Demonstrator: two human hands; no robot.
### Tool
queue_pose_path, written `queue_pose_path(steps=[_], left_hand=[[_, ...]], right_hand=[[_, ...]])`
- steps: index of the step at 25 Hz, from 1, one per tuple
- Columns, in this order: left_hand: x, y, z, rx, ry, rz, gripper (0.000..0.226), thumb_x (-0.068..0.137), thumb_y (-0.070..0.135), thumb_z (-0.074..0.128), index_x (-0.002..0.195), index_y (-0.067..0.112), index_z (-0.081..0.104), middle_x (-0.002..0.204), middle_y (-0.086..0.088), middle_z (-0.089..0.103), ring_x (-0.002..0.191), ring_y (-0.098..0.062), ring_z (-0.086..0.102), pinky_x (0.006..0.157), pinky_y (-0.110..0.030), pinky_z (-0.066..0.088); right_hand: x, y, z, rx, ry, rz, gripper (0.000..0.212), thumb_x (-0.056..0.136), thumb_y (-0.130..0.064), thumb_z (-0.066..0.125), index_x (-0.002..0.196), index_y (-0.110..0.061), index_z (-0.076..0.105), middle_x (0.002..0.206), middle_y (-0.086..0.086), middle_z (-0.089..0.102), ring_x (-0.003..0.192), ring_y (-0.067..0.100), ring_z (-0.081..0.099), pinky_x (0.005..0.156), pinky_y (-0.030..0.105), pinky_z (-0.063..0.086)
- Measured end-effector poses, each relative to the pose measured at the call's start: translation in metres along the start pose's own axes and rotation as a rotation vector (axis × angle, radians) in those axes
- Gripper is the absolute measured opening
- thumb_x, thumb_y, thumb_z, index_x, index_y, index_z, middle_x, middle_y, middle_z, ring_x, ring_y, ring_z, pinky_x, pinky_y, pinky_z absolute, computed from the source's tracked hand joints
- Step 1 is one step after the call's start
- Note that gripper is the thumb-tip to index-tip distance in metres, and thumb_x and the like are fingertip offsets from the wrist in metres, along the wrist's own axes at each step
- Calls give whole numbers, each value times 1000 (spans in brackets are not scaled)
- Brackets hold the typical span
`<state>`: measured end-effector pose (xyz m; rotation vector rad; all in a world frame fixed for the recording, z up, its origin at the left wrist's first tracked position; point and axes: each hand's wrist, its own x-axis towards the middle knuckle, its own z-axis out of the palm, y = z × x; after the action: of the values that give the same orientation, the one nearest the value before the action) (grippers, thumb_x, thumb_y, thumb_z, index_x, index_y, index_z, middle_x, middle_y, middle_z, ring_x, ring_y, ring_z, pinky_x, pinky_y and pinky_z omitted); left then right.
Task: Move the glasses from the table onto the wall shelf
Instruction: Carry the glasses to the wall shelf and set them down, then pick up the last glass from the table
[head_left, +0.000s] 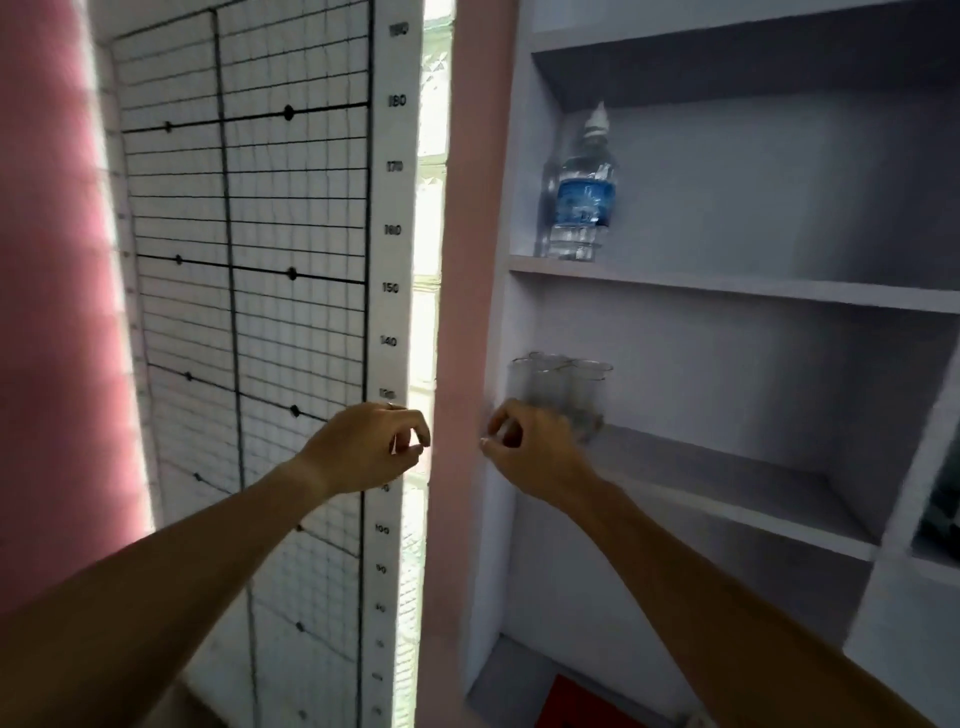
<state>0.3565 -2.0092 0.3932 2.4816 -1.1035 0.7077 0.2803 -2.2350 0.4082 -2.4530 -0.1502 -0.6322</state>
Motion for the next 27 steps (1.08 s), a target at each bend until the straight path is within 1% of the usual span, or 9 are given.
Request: queue_pose_path(steps=[4,7,11,14,15,18,20,24,27], left_hand=[[-100,-45,-45,52,-225,-417,21,83,43,67,103,35,65,85,14,66,77,-5,62,71,-25,50],[-187,-78,-92,71,-403,-730,22,80,45,70,100,34,68,91,9,67,89,-15,64,78,-28,48],[-320,-98,-178,112,-337,-1009,23,85,31,68,106,22,71,104,5,70,93,-14,63,79,-24,46],[-410,-104,-235,110,-267,-1152,24,84,32,71,104,19,71,97,4,68,79,-9,60,74,-23,46],[-435,-103,-249,103,-249,-1186,24,83,32,72,103,18,72,93,5,67,74,-7,59,70,-21,46],[-516,-99,-295,124,-205,-1273,22,82,33,73,100,21,73,90,5,69,79,-8,62,60,-7,41],[-574,-97,-331,163,-179,-1321,22,81,36,72,98,22,74,92,6,72,82,-6,63,59,-4,38],[-672,-92,-398,202,-116,-1437,17,79,37,72,92,27,73,88,10,70,89,-7,65,78,-20,49],[-735,-88,-437,224,-98,-1508,15,80,35,70,92,27,73,81,15,65,85,-5,62,76,-20,45]], right_hand=[[2,-60,77,43,-296,-121,7,83,-30,72,86,-25,68,76,-8,67,66,5,60,57,18,42],[-8,-120,134,62,-527,-204,10,81,-32,75,88,-25,71,89,-3,71,81,13,67,66,22,49],[-42,-228,201,76,-763,-391,14,83,-33,74,95,-26,71,101,-2,70,91,14,67,79,28,56],[-78,-315,240,97,-884,-528,22,86,-27,73,106,-19,72,92,-8,64,85,10,62,70,19,48],[-90,-340,252,102,-904,-561,23,86,-26,72,108,-17,72,90,-9,63,86,11,61,72,20,46],[-130,-422,293,111,-962,-642,27,87,-23,70,111,-13,73,92,-5,63,86,15,59,77,25,45],[-161,-483,321,98,-1013,-704,26,87,-22,69,111,-12,72,92,-4,62,86,15,57,76,23,43],[-217,-584,368,129,-1046,-821,9,84,-26,69,92,-29,71,84,-10,63,82,13,61,75,23,48],[-254,-648,400,149,-1073,-889,13,82,-32,69,94,-30,71,87,-13,67,84,11,65,70,23,48]])
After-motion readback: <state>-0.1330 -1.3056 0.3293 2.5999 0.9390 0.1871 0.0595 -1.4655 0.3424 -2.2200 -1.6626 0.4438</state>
